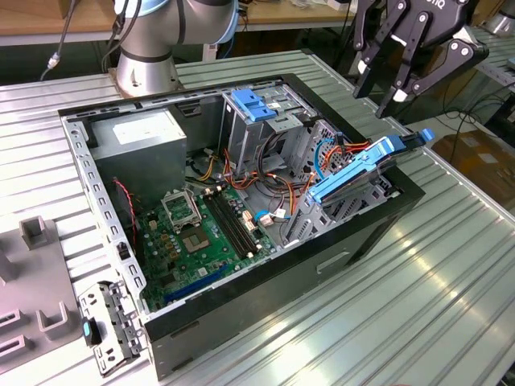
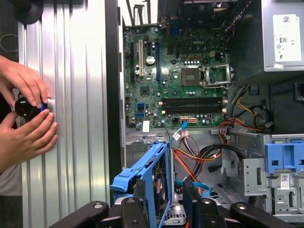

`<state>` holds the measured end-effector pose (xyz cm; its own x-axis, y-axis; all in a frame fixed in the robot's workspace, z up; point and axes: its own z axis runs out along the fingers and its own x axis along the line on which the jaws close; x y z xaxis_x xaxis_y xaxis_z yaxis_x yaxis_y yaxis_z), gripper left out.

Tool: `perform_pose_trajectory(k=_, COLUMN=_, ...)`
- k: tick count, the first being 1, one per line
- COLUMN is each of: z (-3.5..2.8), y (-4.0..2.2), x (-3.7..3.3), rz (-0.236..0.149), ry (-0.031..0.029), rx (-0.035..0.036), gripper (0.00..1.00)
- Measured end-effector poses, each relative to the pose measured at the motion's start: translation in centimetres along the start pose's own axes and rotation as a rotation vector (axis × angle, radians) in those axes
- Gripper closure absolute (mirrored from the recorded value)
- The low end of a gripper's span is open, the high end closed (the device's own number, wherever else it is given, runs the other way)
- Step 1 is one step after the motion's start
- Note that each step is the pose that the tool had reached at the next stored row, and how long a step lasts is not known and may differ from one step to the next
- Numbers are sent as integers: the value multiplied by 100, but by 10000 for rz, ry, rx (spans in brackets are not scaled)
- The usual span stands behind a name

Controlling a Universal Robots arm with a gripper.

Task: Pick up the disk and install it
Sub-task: 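Insert the disk into the insertion slot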

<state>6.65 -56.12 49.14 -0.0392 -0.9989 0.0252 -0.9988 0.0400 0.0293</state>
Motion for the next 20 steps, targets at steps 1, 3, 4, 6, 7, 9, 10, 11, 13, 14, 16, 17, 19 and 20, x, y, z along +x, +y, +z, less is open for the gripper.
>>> perform_pose_trajectory(k=1, z=-5, y=-2, x=9, rz=1, ry=-1, rx=-15, gripper=55)
perform_pose_trajectory(k=3, z=-47, y=-14, x=41, rz=-1, ry=4, rx=-104, gripper=36)
perform_pose_trajectory(k=4, z=-49, y=-35, x=88, rz=-2, ry=5, rx=-147, gripper=31)
perform_pose_trajectory(k=6, z=-47, y=-56, x=142, rz=-2, ry=-4, rx=-156, gripper=25)
perform_pose_trajectory(k=7, z=-45, y=-71, x=176, rz=-4, ry=-30, rx=-159, gripper=18)
perform_pose_trajectory(k=9, z=-33, y=-96, x=235, rz=-7, ry=-118, rx=-167, gripper=18)
perform_pose_trajectory(k=10, z=-26, y=-103, x=252, rz=-9, ry=-177, rx=-171, gripper=18)
perform_pose_trajectory(k=11, z=-21, y=-111, x=265, rz=-11, ry=-248, rx=-176, gripper=18)
perform_pose_trajectory(k=13, z=-10, y=-129, x=288, rz=-20, ry=-448, rx=-188, gripper=18)
perform_pose_trajectory(k=14, z=-2, y=-144, x=303, rz=-27, ry=-619, rx=-198, gripper=18)
perform_pose_trajectory(k=16, z=6, y=-160, x=319, rz=-34, ry=-808, rx=-208, gripper=18)
perform_pose_trajectory(k=17, z=12, y=-170, x=330, rz=-38, ry=-916, rx=-215, gripper=18)
perform_pose_trajectory(k=19, z=44, y=-196, x=384, rz=-45, ry=-1085, rx=-224, gripper=18)
perform_pose_trajectory(k=20, z=57, y=-204, x=409, rz=-46, ry=-1122, rx=-227, gripper=18)
